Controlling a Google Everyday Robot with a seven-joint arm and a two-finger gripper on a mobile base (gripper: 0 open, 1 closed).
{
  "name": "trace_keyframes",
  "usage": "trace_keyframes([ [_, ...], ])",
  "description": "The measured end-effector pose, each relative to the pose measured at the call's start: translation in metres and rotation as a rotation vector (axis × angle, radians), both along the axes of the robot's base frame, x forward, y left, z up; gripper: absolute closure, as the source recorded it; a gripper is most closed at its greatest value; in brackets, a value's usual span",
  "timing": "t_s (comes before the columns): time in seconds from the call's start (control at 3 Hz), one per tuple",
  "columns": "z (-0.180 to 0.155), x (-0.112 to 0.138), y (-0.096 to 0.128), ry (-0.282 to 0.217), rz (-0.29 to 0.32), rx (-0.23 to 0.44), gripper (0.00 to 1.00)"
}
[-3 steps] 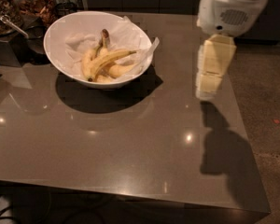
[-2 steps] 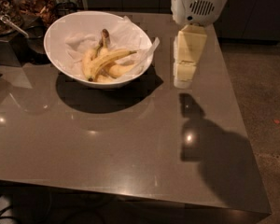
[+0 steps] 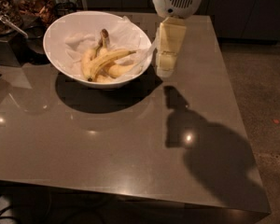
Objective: Pick banana from white bowl
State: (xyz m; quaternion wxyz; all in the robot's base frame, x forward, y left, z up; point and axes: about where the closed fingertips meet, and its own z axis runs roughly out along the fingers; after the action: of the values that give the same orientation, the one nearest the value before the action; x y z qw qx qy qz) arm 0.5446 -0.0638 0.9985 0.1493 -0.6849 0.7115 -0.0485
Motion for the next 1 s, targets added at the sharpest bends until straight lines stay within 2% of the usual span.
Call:
trace_keyframes([
  [0.33,0.004,0.032,0.041,-0.020,0.093,-0.027,0.00],
  [0.67,-0.003,0.061,0.081,-0.030,0.182,-0.063,0.08],
  [1.0,-0.020,0.080,0.110,-0.019,0.244,-0.096,0.13],
])
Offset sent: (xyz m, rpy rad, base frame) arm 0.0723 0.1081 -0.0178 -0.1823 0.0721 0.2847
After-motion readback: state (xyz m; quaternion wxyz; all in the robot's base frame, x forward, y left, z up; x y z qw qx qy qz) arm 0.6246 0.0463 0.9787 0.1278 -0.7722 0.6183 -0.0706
